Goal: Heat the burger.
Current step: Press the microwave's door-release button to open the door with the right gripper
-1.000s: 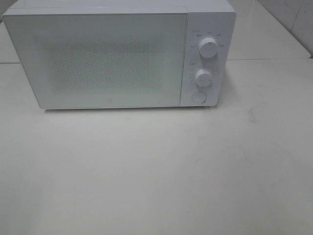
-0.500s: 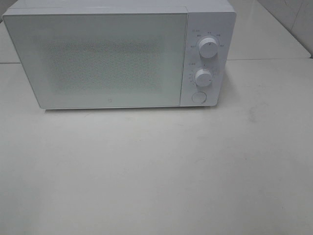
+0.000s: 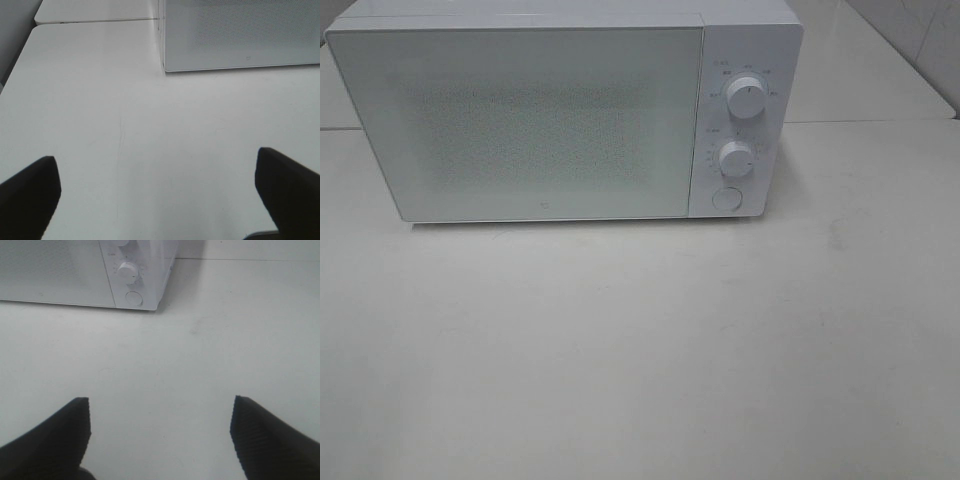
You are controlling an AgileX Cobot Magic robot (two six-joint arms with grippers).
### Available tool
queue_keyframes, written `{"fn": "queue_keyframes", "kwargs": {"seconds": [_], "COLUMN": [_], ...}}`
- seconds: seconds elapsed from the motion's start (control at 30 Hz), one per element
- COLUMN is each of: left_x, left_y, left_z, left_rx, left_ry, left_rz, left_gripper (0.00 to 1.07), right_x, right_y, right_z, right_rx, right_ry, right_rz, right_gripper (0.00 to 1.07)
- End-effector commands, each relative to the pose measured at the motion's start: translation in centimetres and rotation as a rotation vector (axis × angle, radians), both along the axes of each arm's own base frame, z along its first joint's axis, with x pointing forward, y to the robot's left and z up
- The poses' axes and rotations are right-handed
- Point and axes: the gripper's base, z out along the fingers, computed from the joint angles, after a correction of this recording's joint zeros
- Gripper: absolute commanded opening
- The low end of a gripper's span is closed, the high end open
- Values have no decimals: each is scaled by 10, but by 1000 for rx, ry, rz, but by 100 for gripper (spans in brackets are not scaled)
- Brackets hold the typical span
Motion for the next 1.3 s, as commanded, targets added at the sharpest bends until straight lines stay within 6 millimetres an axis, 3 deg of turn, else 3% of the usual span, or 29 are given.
{"fn": "queue_keyframes", "kwargs": {"seconds": [0.03,1.3], "left_x": [-2,-2], "left_y": [0,0], "left_z": [-1,-1], "left_rx": [-1,-1], "left_ry": [-23,-22], "left_rz": [-1,-1], "left_gripper": [98,98], "right_x": [-3,-4], "right_y": [0,0], "right_z": [-1,-1], "right_rx": [-7,-4], "right_ry": [-33,-32], "right_rz": [-48,-95], "right_gripper": [75,75]}}
